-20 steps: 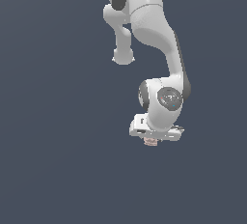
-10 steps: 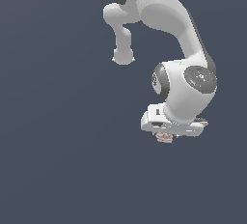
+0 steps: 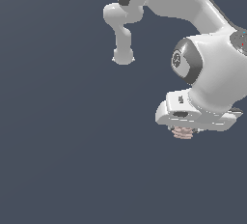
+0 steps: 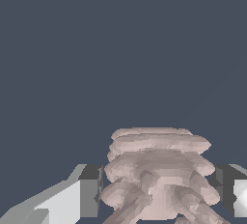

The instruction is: Pick up the object and move it to a goal position.

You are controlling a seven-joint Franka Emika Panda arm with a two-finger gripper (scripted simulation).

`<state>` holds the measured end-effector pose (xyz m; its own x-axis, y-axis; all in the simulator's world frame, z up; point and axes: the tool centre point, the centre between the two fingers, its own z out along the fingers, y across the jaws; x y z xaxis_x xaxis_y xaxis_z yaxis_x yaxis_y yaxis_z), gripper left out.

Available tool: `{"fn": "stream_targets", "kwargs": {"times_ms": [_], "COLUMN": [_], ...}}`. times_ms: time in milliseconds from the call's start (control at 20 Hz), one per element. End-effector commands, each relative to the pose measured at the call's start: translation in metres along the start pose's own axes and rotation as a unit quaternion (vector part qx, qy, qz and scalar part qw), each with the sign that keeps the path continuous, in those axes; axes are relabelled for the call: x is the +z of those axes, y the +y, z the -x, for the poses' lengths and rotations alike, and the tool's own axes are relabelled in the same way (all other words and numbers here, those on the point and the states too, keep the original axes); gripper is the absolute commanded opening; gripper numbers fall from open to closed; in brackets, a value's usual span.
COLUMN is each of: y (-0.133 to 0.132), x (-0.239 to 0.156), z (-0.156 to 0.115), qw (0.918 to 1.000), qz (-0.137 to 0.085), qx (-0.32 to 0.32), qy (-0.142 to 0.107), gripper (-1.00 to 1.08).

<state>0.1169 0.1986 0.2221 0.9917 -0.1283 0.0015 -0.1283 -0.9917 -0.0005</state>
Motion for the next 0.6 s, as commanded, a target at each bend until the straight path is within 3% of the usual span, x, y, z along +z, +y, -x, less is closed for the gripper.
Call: {"fn": "stream_targets", "kwargs": {"times_ms": [0, 550], "y": [-0.006, -0.018], "x": [-0.013, -0.036], "z": [-0.002, -0.007], "qw": [1.0000, 1.0000], "qz": [0.000, 0.000], "qx": [0.000, 0.000], "qy": [-0.001, -0.001], "gripper": [-1.00, -1.00]}}
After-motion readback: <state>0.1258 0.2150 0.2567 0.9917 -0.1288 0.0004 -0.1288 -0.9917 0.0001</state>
